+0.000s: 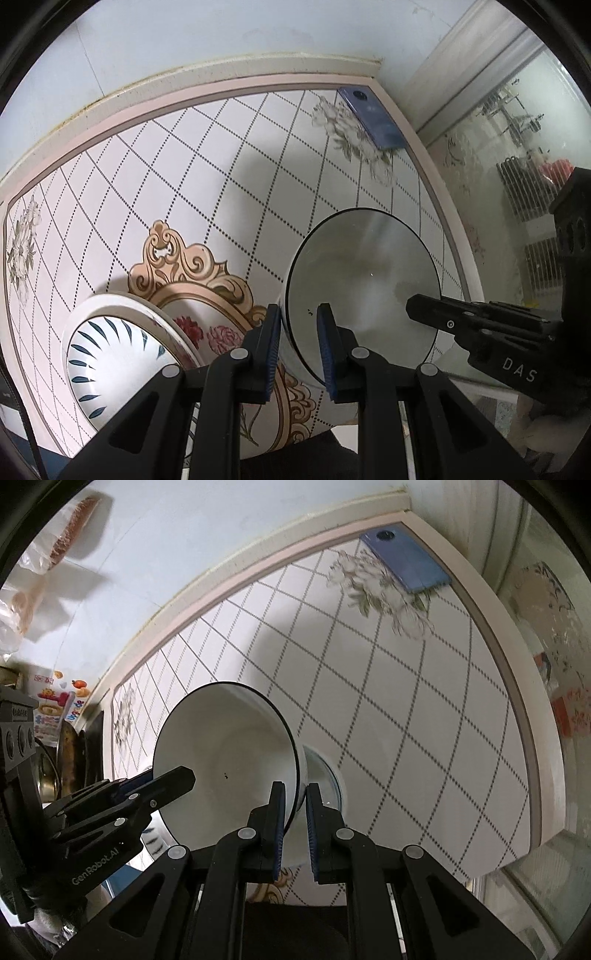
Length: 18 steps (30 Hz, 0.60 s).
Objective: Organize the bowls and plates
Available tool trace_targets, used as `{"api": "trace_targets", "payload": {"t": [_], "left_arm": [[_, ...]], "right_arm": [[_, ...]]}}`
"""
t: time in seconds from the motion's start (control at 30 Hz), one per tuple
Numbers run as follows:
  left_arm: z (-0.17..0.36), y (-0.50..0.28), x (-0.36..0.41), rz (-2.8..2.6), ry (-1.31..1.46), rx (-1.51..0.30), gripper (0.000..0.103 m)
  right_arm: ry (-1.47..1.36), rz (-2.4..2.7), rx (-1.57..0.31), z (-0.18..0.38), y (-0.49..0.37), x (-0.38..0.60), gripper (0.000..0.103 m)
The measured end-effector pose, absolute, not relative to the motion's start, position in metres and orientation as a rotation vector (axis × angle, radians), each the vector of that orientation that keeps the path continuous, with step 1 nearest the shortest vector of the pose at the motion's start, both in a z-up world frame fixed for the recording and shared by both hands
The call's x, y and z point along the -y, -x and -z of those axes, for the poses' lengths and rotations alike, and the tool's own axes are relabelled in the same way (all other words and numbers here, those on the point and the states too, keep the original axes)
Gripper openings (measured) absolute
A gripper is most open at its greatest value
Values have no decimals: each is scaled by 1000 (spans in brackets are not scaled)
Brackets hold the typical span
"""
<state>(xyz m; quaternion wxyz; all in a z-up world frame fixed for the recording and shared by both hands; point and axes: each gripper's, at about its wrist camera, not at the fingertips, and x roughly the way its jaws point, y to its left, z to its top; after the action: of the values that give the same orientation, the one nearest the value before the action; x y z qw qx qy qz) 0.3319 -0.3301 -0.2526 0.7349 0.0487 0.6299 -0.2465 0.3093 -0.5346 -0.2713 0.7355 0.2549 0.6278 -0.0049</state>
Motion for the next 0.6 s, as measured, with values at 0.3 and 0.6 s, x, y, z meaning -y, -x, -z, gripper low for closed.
{"api": "trace_targets", "payload": {"t": [0.3, 0.6], "left_arm": [[269, -327, 332, 531, -138, -1410, 17], [284, -322, 335, 524, -162, -1438, 18]], "right_arm": [[-564, 7, -1419, 290, -301, 533, 13], [-555, 10, -1445, 299, -303, 535, 13]]}}
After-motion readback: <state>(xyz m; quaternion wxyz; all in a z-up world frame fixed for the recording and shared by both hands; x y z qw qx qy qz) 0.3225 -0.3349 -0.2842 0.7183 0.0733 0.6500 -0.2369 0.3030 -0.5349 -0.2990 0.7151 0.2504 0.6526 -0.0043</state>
